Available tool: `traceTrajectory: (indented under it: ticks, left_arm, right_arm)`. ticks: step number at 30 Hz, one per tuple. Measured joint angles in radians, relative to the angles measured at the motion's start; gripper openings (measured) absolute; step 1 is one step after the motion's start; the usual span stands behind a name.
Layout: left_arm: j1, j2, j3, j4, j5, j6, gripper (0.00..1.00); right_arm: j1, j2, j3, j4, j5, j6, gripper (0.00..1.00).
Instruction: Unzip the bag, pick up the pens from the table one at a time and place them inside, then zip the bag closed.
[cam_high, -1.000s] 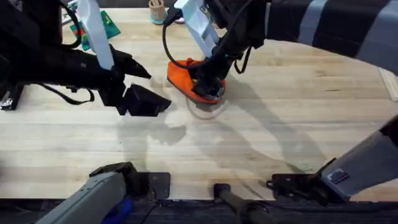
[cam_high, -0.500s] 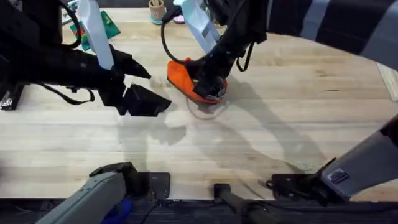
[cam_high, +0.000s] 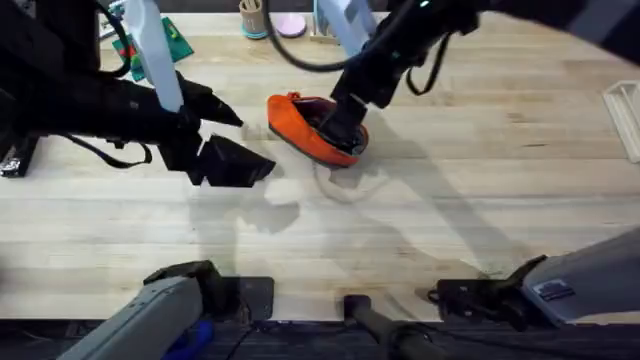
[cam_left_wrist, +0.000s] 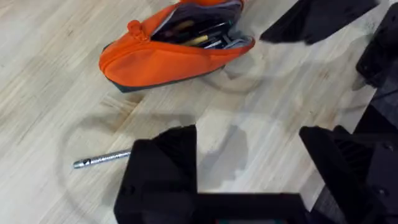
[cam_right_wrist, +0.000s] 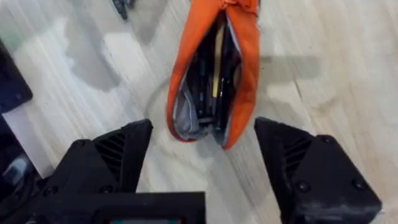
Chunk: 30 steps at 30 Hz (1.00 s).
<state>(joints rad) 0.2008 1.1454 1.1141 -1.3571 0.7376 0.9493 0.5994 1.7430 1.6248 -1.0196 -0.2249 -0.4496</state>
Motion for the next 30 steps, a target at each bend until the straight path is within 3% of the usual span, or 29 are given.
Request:
traceTrajectory:
  ticks: [14, 30]
  left_arm:
    - [0.0, 0.0, 0.0, 0.001, 0.003, -0.024, 0.995]
    - [0.0, 0.0, 0.0, 0.095, -0.085, -0.275, 0.995]
  right_arm:
    - [-0.111, -0.185, -0.018, -0.028, 0.0, 0.0, 0.996]
    - [-0.159, -0.428, -0.249, -0.033, 0.056, 0.0, 0.996]
